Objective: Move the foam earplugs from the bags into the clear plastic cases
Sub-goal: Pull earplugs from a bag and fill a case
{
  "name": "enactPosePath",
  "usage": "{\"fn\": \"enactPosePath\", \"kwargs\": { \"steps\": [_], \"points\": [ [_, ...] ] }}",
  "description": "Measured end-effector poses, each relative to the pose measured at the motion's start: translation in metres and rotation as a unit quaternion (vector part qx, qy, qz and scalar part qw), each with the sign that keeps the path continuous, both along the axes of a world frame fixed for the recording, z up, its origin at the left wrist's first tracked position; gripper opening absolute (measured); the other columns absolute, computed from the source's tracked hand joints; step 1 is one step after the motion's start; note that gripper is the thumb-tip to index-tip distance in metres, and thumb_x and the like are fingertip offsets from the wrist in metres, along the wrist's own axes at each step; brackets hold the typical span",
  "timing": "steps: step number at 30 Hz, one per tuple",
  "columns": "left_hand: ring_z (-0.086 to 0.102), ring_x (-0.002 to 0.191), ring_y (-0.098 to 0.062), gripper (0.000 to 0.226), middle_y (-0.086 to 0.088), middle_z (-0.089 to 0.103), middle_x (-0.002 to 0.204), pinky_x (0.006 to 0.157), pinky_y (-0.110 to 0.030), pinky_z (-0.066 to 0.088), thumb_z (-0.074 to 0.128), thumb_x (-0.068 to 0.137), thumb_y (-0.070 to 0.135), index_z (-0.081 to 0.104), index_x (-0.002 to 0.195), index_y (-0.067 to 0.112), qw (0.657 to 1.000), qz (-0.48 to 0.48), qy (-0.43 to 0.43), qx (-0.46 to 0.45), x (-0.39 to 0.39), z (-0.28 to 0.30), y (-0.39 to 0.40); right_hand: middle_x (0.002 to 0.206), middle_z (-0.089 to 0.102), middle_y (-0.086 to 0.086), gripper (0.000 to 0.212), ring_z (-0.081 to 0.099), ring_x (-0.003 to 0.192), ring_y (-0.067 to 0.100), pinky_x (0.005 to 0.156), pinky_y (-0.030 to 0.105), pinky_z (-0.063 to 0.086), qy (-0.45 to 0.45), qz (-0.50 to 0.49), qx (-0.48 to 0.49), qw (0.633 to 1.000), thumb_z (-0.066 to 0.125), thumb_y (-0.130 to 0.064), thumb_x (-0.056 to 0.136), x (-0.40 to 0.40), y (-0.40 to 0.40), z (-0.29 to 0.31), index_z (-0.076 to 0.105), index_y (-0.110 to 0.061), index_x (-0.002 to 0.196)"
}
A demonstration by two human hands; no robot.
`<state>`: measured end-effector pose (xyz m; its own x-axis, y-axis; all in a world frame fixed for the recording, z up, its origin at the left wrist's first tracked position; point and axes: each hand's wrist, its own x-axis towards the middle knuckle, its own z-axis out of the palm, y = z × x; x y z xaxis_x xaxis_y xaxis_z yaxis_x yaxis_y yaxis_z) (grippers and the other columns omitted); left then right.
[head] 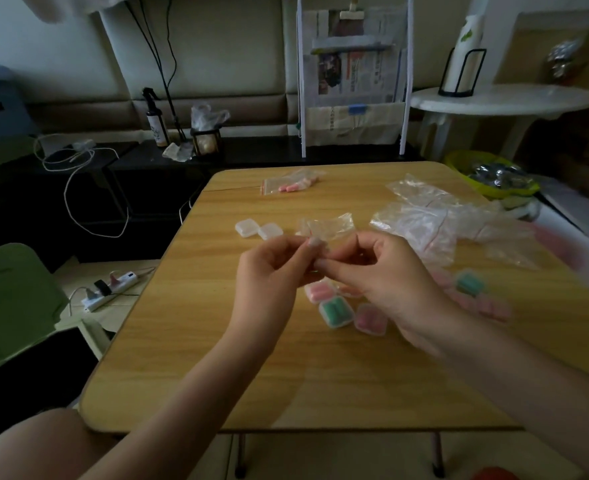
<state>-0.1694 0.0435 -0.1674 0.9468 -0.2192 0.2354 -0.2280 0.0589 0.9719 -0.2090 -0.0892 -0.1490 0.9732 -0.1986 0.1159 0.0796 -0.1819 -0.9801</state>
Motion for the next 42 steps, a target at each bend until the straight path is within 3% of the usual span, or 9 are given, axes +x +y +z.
{"fn": "enactPosePath", "kwargs": {
  "steps": [6,12,15,18,24,26,30,37,42],
  "points": [
    [0.070,0.079,-0.009,0.015,0.003,0.074,0.083,0.073,-0.031,0.059,0.057,0.092,0.014,0.071,0.091,0.017,0.993,0.005,-0.066,0.095,-0.003,-0.008,0.002,0.075,0.067,-0.008,0.026,0.065,0.066,0.002,0.047,0.017,0.043,0.001,0.061,-0.173,0.983,0.054,-0.044,0.089,0.001,-0.002,-0.009,0.052,-0.019,0.085],
    [0.059,0.056,-0.009,0.022,0.001,0.063,0.063,0.051,-0.027,0.050,0.053,0.095,0.017,0.061,0.075,0.016,0.971,0.093,-0.157,0.155,-0.008,-0.009,-0.007,0.062,0.053,-0.019,0.032,0.050,0.059,-0.002,0.052,0.014,0.035,-0.151,0.045,-0.267,0.951,0.041,-0.020,0.101,-0.001,0.009,-0.019,0.034,-0.033,0.073],
    [0.052,0.050,-0.015,0.028,0.000,0.057,0.058,0.046,-0.037,0.042,0.045,0.099,0.021,0.052,0.075,0.009,0.958,0.106,-0.207,0.170,-0.011,-0.014,-0.011,0.056,0.047,-0.013,0.031,0.045,0.051,0.002,0.047,0.019,0.032,-0.175,0.005,-0.242,0.954,0.039,-0.019,0.101,0.001,0.013,-0.022,0.035,-0.030,0.072],
    [0.049,0.049,-0.015,0.027,0.003,0.053,0.058,0.042,-0.033,0.038,0.040,0.097,0.022,0.050,0.077,0.008,0.948,0.104,-0.251,0.165,-0.014,-0.016,-0.012,0.054,0.045,-0.007,0.025,0.045,0.048,0.007,0.045,0.023,0.035,-0.175,0.012,-0.190,0.966,0.035,-0.030,0.101,0.000,0.020,-0.023,0.041,-0.025,0.078],
    [0.047,0.045,-0.015,0.030,0.002,0.053,0.056,0.039,-0.039,0.040,0.040,0.097,0.024,0.053,0.074,0.010,0.955,0.103,-0.241,0.141,-0.013,-0.014,-0.011,0.068,0.055,0.007,0.032,0.055,0.060,0.024,0.059,0.048,0.048,-0.164,0.010,-0.076,0.983,0.032,-0.038,0.101,-0.001,0.030,-0.025,0.053,-0.017,0.090],
    [0.049,0.045,-0.018,0.032,0.000,0.054,0.055,0.041,-0.045,0.041,0.040,0.096,0.028,0.055,0.074,0.009,0.956,0.113,-0.229,0.147,-0.013,-0.014,-0.011,0.068,0.055,0.005,0.030,0.053,0.057,0.021,0.054,0.043,0.047,-0.163,-0.012,-0.079,0.983,0.032,-0.038,0.100,-0.001,0.033,-0.025,0.053,-0.020,0.088],
    [0.046,0.041,-0.016,0.037,0.001,0.051,0.049,0.038,-0.042,0.038,0.039,0.095,0.032,0.054,0.067,0.012,0.945,0.142,-0.228,0.188,-0.015,-0.011,-0.010,0.060,0.055,-0.009,0.024,0.051,0.050,0.005,0.044,0.014,0.034,-0.184,-0.048,-0.149,0.970,0.033,-0.032,0.101,0.001,0.032,-0.023,0.045,-0.031,0.080],
    [0.038,0.036,-0.010,0.042,0.007,0.044,0.043,0.035,-0.024,0.027,0.036,0.096,0.034,0.050,0.060,0.016,0.918,0.183,-0.249,0.248,-0.006,-0.013,-0.009,0.068,0.060,0.002,0.040,0.058,0.061,0.013,0.062,0.041,0.049,-0.136,-0.039,-0.124,0.982,0.027,-0.049,0.094,0.002,0.037,-0.023,0.054,-0.021,0.087],
    [0.038,0.037,-0.009,0.038,0.009,0.043,0.045,0.038,-0.021,0.026,0.034,0.095,0.035,0.042,0.059,0.026,0.924,0.181,-0.238,0.240,-0.006,-0.010,-0.014,0.070,0.058,-0.005,0.032,0.058,0.065,0.006,0.062,0.029,0.048,-0.146,-0.041,-0.138,0.979,0.031,-0.035,0.101,0.006,0.033,-0.022,0.054,-0.017,0.090]
  ]
}}
